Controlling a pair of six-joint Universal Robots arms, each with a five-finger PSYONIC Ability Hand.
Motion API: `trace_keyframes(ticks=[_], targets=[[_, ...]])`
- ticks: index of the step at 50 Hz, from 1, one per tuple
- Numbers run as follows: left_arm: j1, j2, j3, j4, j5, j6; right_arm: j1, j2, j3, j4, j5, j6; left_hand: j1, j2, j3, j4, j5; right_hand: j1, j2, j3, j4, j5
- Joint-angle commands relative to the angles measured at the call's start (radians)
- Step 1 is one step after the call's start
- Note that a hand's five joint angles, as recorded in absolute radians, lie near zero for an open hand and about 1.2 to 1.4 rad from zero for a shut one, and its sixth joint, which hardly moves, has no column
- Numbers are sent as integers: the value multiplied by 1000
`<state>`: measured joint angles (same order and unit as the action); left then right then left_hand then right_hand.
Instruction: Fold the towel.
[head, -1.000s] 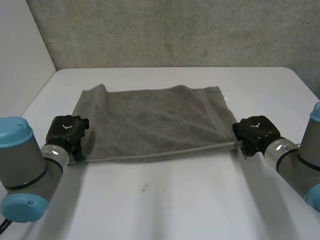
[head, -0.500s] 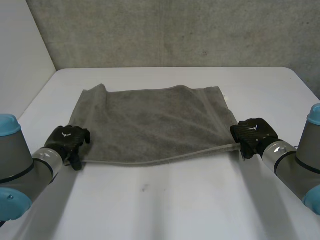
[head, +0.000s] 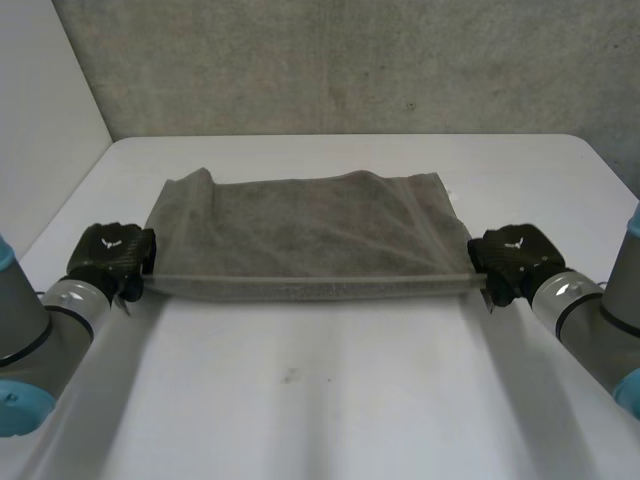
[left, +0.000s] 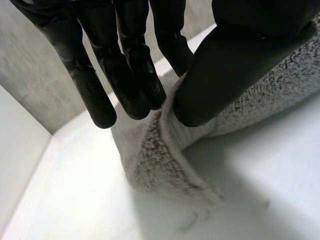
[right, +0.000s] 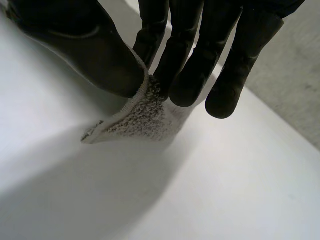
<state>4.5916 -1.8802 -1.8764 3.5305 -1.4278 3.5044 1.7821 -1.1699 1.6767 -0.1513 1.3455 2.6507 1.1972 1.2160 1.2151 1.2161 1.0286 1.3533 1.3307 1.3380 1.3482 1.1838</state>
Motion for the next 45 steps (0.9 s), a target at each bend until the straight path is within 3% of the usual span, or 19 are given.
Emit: trace_keyframes(ticks=[1, 3, 5, 10, 13, 18, 23, 35, 43, 45], targets=[[-39, 192, -30, -44, 0, 4, -1, -85, -12, 41, 1, -6, 199, 180, 181, 180, 193, 43, 66, 58, 48, 38], [-42, 231, -30, -74, 0, 5, -1, -108, -25, 79, 1, -14, 199, 180, 181, 180, 193, 43, 66, 58, 48, 38], [-45, 265, -27, -119, 0, 7, -6, -161, -73, 226, -3, -40, 199, 180, 181, 180, 193, 43, 66, 58, 48, 38], [-45, 381, 8, -368, 1, 42, -29, -220, -155, 473, -11, -119, 199, 180, 181, 180, 193, 43, 66, 58, 48, 38], [-45, 409, 16, -429, 1, 62, -50, -257, -198, 585, -13, -173, 199, 180, 181, 180, 193, 43, 66, 58, 48, 38], [-51, 505, 65, -619, -3, 120, -53, -358, -271, 659, -5, -218, 199, 180, 181, 180, 193, 43, 66, 58, 48, 38], [-53, 562, 80, -709, -3, 127, -64, -404, -340, 696, -9, -225, 199, 180, 181, 180, 193, 43, 66, 58, 48, 38], [-57, 492, 46, -725, 1, 131, -99, -341, -284, 760, -11, -339, 199, 180, 181, 180, 193, 43, 66, 58, 48, 38], [-68, 257, 92, -627, 0, 131, -92, -161, -281, 745, -5, -387, 199, 180, 181, 180, 193, 43, 66, 58, 48, 38], [-80, 138, 161, -581, -2, 131, -92, -122, -297, 730, -3, -387, 199, 180, 181, 180, 193, 43, 66, 58, 48, 38]])
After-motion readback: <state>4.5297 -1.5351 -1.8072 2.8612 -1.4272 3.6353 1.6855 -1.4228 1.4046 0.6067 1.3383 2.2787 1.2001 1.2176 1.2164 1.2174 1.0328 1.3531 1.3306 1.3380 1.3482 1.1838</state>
